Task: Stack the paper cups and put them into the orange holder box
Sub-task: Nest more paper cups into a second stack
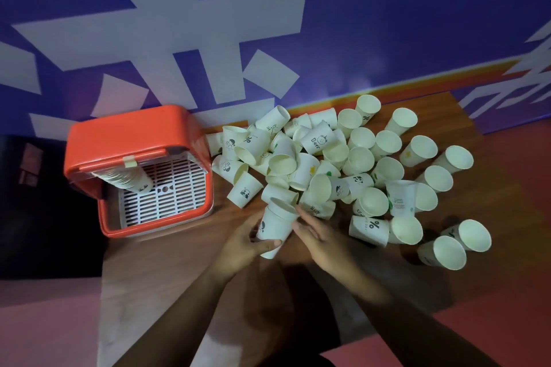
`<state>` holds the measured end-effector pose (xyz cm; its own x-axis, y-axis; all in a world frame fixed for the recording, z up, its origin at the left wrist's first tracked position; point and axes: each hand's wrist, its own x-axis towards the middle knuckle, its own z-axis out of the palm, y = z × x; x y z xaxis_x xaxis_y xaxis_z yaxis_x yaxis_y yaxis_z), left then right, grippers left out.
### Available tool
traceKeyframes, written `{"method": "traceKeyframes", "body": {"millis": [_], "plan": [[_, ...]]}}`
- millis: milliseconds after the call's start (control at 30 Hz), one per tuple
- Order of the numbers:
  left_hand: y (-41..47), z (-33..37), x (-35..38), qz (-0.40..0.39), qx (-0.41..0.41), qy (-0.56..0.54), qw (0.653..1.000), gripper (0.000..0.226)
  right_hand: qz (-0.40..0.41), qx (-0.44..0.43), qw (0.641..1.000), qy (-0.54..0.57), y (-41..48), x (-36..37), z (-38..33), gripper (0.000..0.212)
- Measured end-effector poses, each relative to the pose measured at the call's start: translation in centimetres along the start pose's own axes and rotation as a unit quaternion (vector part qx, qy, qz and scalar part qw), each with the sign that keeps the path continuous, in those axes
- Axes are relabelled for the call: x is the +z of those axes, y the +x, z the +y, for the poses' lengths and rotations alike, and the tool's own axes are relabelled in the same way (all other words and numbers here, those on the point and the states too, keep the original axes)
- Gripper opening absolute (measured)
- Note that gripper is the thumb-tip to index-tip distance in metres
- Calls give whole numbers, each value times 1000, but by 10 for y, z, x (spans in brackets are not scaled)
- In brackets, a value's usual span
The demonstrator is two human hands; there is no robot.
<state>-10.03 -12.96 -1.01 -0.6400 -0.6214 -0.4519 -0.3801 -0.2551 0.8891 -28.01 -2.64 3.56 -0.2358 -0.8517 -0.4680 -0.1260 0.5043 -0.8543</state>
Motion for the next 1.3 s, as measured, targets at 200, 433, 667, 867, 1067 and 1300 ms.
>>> {"method": "traceKeyframes", "body": {"millis": [200,433,667,867,1067,1300], "plan": [[0,-2,-3,17,-18,-20,1000,68,148,-95,959,-222,48,-37,6,68],[-1,-4,1,32,-30,-15,999,71,55,-90,819,-564,99,-63,37,96],[2,-2,2,61,-38,-6,997,69,127,-141,873,-449,94,-65,24,87],[12,-3,12,64,-32,38,997,80,153,-12,988,17,57,-73,-2,67],[13,12,33,24,-11,31,999,77,71,1,996,59,29,-57,14,49],[2,15,45,1,-5,13,1000,79,63,17,995,70,8,-32,25,48]]}}
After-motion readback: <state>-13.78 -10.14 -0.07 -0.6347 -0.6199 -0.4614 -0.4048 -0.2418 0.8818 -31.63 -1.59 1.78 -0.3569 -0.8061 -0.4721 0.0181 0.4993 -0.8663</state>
